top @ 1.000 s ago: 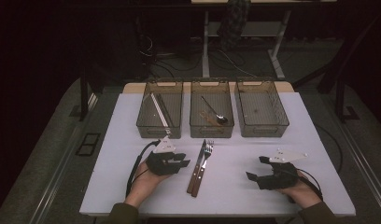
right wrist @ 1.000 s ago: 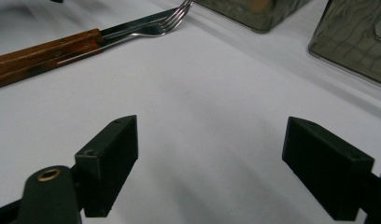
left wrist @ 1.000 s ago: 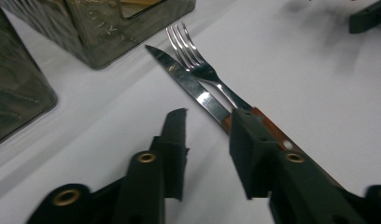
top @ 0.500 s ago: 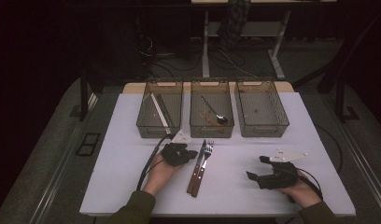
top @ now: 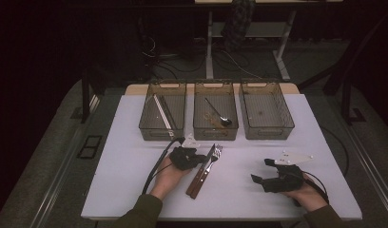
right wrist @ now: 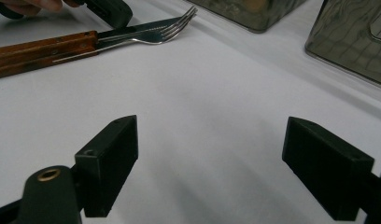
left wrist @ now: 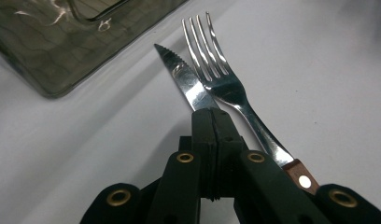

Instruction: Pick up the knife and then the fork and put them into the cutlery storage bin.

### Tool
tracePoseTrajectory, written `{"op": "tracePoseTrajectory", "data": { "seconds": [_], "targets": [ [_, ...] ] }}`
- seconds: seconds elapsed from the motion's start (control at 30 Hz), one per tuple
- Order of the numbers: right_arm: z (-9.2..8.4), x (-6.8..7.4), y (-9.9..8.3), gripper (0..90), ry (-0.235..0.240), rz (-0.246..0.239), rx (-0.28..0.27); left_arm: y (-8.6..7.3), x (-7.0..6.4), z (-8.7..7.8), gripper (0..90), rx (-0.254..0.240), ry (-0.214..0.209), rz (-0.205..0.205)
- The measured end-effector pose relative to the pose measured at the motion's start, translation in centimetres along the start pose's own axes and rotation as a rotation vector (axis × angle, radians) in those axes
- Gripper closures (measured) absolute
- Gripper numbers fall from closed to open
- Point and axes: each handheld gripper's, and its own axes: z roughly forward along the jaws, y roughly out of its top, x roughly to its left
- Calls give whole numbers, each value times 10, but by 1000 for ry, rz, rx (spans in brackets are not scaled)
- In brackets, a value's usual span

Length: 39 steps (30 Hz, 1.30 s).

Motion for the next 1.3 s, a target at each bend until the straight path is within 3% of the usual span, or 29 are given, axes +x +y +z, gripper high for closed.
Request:
{"op": "tracePoseTrajectory", "data": {
  "seconds": [0.47,0.87,1.07,1.3],
  "targets": [
    [-1,-1,0,180,-5,2,0,3,-11,4,889,13,-59,51],
    [-1,-1,0,180,-7,-6,0,3,-10,3,857,7,-61,52],
    [-1,0,0,180,-8,-6,0,5,-6,-12,781,-28,-77,51],
    [-2,0,0,180,-8,-9,1,-3,-3,-34,706,-20,-113,80]
  ]
}}
